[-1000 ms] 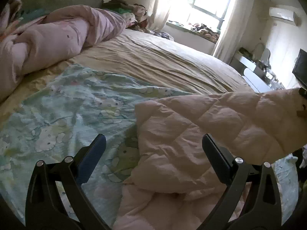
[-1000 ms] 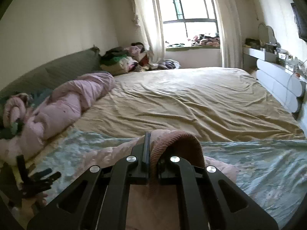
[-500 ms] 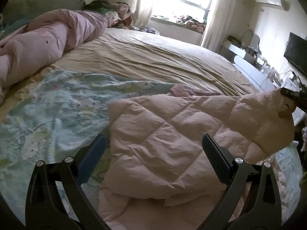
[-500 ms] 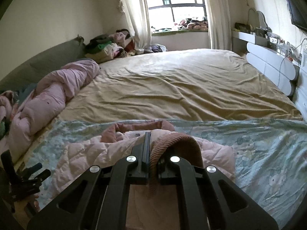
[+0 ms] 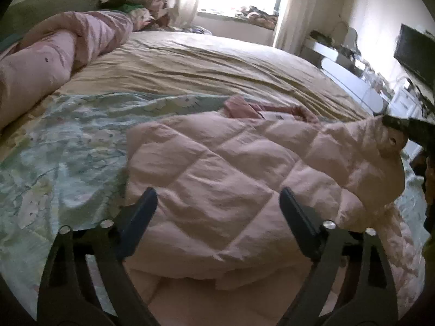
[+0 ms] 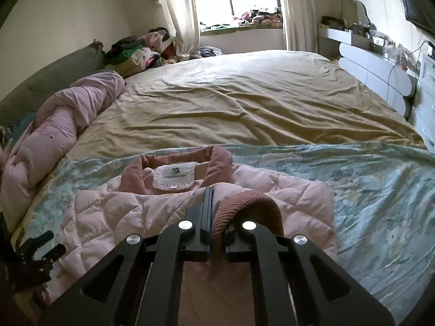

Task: Fold large clothes
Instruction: 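Lift the hem up over the coat toward the collar and open the right gripper, then pull both grippers back from the folded pink coat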

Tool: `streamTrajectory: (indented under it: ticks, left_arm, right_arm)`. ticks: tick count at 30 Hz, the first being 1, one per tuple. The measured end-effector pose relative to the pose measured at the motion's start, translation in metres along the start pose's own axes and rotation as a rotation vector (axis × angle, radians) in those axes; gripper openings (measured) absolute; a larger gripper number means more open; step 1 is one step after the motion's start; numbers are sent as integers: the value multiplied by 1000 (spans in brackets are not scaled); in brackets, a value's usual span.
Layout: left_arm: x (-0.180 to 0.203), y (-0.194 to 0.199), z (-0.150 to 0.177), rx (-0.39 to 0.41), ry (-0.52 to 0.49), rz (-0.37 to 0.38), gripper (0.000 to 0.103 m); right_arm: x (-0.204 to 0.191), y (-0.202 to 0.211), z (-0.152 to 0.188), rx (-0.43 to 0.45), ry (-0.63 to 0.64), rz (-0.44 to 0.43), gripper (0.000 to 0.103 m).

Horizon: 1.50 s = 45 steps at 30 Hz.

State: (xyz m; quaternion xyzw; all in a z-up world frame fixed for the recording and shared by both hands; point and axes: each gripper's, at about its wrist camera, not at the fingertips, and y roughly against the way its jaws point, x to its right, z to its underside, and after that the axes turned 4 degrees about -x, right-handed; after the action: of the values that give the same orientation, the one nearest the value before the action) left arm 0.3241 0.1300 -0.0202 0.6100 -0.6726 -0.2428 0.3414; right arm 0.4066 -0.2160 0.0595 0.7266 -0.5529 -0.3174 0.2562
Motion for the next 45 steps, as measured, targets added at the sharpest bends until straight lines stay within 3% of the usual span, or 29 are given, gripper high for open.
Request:
streamTrajectory:
  ticks: [5,9,18,24,29,36,45]
  left_arm:
    - [7,-12,5,-54,-22,-1,60]
    - [2,-20,8,-91,-8,-2,59]
    - [1,-35,18,-133,-4,-29,59]
    - [0,-35,19,-138,7,-22,59]
    - [0,-35,19,-140,6,-24,59]
    - [-1,-36,20,-141,5,-25,59]
    - [-1,-36,19,-141,4,-25,59]
  right_arm:
    - [0,-1,3,-11,4,10,10]
    - [0,1,5,-18,7,6,20]
    - [5,18,7,9,4,33,27]
    - [-5,41,6,134,50,84,52]
    - [-36,23,5,86,145,81,61]
    - [-82,-34,18,-102,238,42,61]
    - [-85,-83,44,-264,231,70,65]
